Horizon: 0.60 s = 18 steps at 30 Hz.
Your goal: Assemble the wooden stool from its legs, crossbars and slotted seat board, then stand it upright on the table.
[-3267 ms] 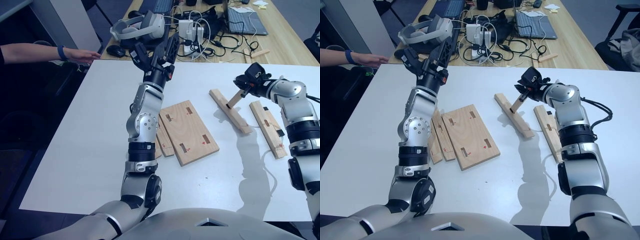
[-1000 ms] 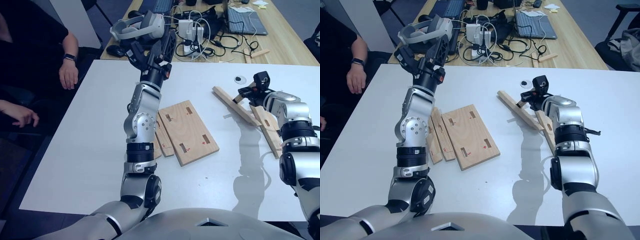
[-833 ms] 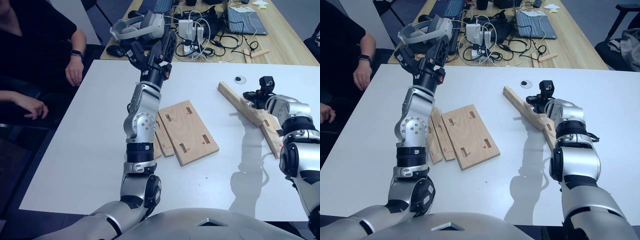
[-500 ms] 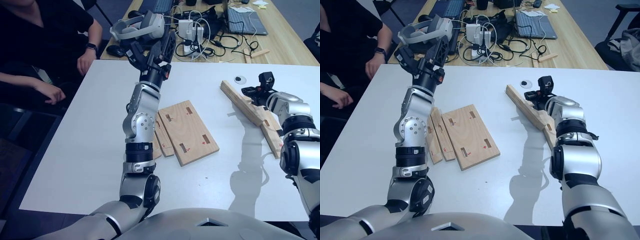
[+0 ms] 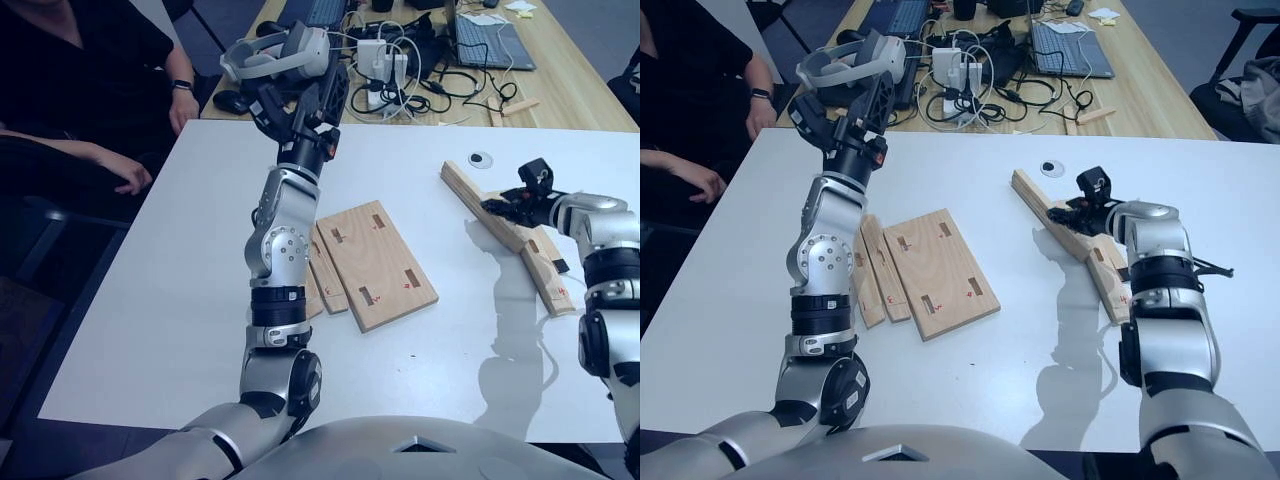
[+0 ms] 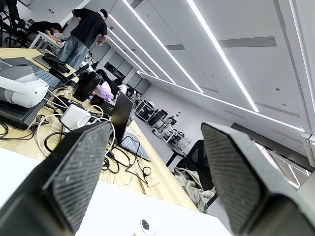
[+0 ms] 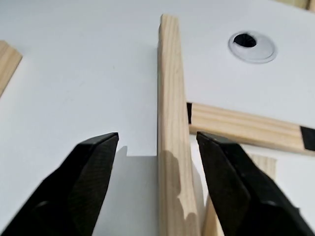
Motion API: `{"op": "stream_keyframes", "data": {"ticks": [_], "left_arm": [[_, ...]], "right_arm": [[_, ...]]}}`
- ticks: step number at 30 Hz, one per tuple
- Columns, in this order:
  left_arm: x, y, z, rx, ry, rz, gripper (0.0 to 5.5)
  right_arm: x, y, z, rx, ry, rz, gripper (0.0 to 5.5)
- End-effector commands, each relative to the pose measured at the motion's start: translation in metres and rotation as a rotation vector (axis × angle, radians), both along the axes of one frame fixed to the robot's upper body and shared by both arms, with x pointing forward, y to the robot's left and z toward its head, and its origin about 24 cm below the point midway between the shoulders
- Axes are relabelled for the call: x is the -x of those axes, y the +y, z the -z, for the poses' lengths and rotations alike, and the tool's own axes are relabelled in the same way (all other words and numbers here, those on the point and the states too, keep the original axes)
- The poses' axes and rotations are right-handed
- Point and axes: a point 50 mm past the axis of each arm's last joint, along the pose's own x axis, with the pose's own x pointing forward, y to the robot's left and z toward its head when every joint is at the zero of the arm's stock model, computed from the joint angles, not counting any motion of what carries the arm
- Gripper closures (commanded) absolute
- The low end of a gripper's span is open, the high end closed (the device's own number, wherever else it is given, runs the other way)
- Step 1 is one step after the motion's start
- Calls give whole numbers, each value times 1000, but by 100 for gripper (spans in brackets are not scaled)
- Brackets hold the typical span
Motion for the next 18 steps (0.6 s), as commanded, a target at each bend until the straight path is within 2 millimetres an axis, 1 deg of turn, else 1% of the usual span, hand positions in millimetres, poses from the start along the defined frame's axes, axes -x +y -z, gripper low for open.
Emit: {"op": "stream_keyframes", "data": {"ticks": [1, 3, 6, 10, 12, 13, 17, 18], "left_arm": [[1, 1, 1, 6, 9, -5, 212], [1, 0, 0, 6, 9, -2, 212], [1, 0, 0, 6, 8, -1, 212], [2, -1, 0, 4, 9, 3, 212], [1, -1, 0, 3, 10, 3, 212], [1, -1, 0, 3, 10, 3, 212], [2, -1, 0, 1, 11, 3, 212], [2, -1, 0, 0, 11, 4, 212]], "right_arm": [[5, -1, 1, 5, 24, 9, 176], [4, -4, 5, 23, 27, 52, 144], [3, -4, 9, 23, 33, 80, 144], [0, -6, 9, 32, 7, 99, 144], [1, -7, 12, 29, 31, 106, 144], [2, -7, 14, 26, 49, 97, 144], [15, -2, 36, 35, 159, 14, 144], [16, -2, 39, 41, 166, 11, 162]]}}
